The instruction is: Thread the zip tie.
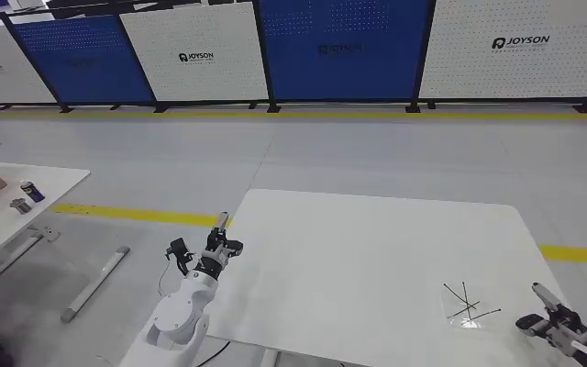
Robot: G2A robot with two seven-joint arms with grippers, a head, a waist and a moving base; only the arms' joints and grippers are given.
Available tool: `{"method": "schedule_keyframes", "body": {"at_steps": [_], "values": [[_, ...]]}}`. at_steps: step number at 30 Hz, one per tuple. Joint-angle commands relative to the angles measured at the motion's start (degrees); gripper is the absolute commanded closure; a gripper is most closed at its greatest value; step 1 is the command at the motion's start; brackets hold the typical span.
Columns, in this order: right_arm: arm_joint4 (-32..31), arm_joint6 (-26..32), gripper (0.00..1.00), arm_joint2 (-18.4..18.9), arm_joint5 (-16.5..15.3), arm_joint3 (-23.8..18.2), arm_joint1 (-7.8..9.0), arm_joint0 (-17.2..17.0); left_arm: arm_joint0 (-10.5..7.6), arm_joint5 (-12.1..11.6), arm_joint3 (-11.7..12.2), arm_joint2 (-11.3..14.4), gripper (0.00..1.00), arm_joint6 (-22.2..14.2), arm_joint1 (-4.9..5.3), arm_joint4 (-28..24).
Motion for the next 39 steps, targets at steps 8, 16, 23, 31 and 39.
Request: {"method": "schedule_keyframes", "body": {"at_steps": [8,16,23,31,39], "values": [[0.1,0.0,0.0,0.1,0.0,0.0,-0.01,0.0,0.0,0.0,0.0,0.0,0.0,0.0,0.0,0.0],[-3.8,2.0,0.0,-2.3,-4.6,-0.1,0.25,0.2,0.0,0.0,0.0,0.0,0.0,0.0,0.0,0.0],[-4.1,4.5,0.0,-2.9,-7.6,2.8,0.63,1.9,0.0,0.0,0.0,0.0,0.0,0.0,0.0,0.0],[-4.1,4.5,0.0,-2.9,-7.6,2.8,0.63,1.9,0.0,0.0,0.0,0.0,0.0,0.0,0.0,0.0],[-6.2,1.3,0.0,-5.5,-6.2,1.4,0.6,2.3,0.0,0.0,0.0,0.0,0.0,0.0,0.0,0.0]]}}
